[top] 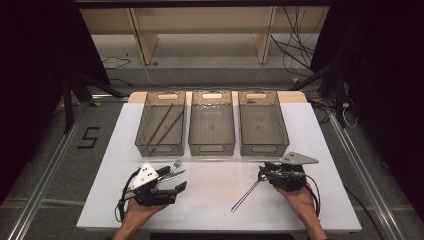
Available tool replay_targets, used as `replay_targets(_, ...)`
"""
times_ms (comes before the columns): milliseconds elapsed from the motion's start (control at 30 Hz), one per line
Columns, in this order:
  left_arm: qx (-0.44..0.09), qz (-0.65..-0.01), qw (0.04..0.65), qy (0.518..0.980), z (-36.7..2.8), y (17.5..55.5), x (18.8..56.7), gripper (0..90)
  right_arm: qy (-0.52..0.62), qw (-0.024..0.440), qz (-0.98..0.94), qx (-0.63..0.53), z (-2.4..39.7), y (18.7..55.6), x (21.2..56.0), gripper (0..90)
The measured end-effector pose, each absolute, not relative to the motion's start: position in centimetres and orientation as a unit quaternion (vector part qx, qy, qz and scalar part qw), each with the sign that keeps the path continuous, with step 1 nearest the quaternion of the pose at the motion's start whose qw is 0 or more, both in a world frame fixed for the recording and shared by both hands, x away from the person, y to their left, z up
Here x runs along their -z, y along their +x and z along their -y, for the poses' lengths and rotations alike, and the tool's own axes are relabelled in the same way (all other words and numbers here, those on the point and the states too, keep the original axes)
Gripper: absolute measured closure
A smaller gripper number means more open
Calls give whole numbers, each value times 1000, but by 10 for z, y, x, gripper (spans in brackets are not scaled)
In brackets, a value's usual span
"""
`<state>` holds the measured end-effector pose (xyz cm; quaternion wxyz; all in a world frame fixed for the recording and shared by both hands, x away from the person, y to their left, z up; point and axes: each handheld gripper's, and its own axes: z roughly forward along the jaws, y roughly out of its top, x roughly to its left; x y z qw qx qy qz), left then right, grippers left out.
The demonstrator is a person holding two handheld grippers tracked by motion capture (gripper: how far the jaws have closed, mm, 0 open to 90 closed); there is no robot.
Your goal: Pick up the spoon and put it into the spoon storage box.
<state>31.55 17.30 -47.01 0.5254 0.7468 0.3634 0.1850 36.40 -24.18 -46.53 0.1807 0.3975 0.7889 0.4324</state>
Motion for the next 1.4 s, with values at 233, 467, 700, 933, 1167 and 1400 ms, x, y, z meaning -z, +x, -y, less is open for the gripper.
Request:
replay_targets(233,-184,-363,529,745,-174,314,472,188,399,179,-799,-412,238,376,469,877)
replay_targets(467,-185,-360,527,747,-173,314,472,189,393,162,-816,-392,225,389,478,900)
replay_targets(700,-185,-356,525,751,-171,314,473,189,387,147,-834,-365,214,393,488,900)
replay_targets(933,-187,-357,526,749,-172,313,472,190,386,144,-843,-346,212,390,491,900)
replay_targets(1167,-189,-353,524,751,-171,312,472,191,388,147,-846,-334,215,385,489,900)
replay_targets(1400,-189,-351,524,752,-171,312,472,192,387,142,-850,-329,218,376,487,900)
